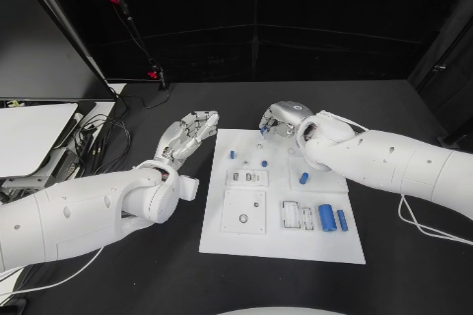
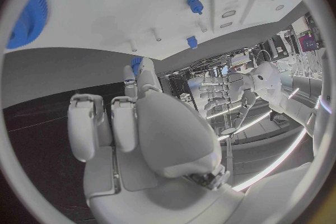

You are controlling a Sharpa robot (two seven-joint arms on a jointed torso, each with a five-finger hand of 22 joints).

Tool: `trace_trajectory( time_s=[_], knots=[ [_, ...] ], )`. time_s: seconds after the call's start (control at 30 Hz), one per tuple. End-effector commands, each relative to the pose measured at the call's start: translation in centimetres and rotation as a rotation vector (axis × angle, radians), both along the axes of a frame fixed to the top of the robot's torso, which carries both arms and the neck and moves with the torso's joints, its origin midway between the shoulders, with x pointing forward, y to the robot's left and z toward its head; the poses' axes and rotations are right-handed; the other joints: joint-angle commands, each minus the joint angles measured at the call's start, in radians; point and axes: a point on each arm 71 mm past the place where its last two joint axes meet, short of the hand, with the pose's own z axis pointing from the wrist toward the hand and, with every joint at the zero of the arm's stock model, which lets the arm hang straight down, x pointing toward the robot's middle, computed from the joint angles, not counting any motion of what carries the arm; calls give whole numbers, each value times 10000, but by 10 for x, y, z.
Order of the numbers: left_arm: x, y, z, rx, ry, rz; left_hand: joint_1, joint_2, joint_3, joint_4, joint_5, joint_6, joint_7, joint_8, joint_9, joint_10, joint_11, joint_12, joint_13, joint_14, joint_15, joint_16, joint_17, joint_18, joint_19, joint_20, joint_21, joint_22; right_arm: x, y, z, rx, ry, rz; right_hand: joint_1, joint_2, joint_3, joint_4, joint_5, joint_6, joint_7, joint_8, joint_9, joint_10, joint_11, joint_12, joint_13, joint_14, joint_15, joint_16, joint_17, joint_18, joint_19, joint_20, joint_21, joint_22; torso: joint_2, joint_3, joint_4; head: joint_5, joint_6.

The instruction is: Assemble the parts on the task board

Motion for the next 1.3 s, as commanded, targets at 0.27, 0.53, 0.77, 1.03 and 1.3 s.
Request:
trace_trajectory(
  time_s=[0.27, 0.53, 0.77, 1.03, 1.3],
  knots=[
    [-8, 0, 21, -971, -2855, -372, -18, 92, 44, -3, 69, 5, 1570, -53, -10, 62, -19, 50, -2, 61, -5, 50, 11, 102, -54, -2, 29, 11, 4, 2, -2, -295, 325, 10, 161, -9, 1, 77, 49, 51, 47, -61, -12, 77, 21, -118, 8, 609, 42, -13, -2, -74, 690, -20, 57, 1988, 51, 16, 74, 72, -61],
    [-8, 1, 21, -955, -2838, -344, -11, 102, 45, -4, 75, 3, 1570, -55, -10, 62, -19, 51, -2, 60, -5, 51, 11, 102, -58, -1, 29, 11, 5, 2, -3, -365, 345, -110, 208, -6, 21, 93, 50, 50, 67, -106, -14, 76, 48, -197, 9, 611, 65, -8, 14, -74, 689, -4, 56, 1987, 41, 0, 38, 85, -74],
    [-8, 1, 20, -953, -2826, -351, -6, 108, 46, -4, 79, 2, 1570, -56, -10, 61, -19, 51, -2, 60, -5, 52, 11, 102, -60, -1, 29, 10, 6, 1, -4, -434, 439, -182, 215, -13, 21, 115, 50, 41, 82, -137, -17, 73, 65, -243, 9, 611, 79, -8, 15, -74, 691, 6, 57, 1990, 38, 0, 50, 50, -119],
    [-7, 1, 20, -933, -2785, -351, 1, 119, 47, -5, 85, 0, 1570, -58, -11, 60, -19, 52, -3, 60, -6, 53, 11, 101, -61, 0, 31, 11, 7, 3, -5, -549, 510, -233, 232, -16, 27, 135, 51, 26, 94, -174, -20, 69, 81, -293, 9, 612, 93, -5, 25, -75, 692, 19, 57, 1993, 35, -4, 53, 36, -205],
    [-7, 0, 20, -935, -2766, -361, 5, 124, 48, -6, 89, -2, 1570, -59, -11, 60, -19, 52, -3, 60, -6, 54, 11, 100, -63, 1, 31, 11, 8, 7, -6, -650, 555, -320, 260, -22, 37, 151, 51, 4, 100, -220, -24, 54, 92, -355, 9, 610, 107, -4, 20, -74, 690, 32, 56, 1990, 32, -7, 51, 18, -223]
  ],
)
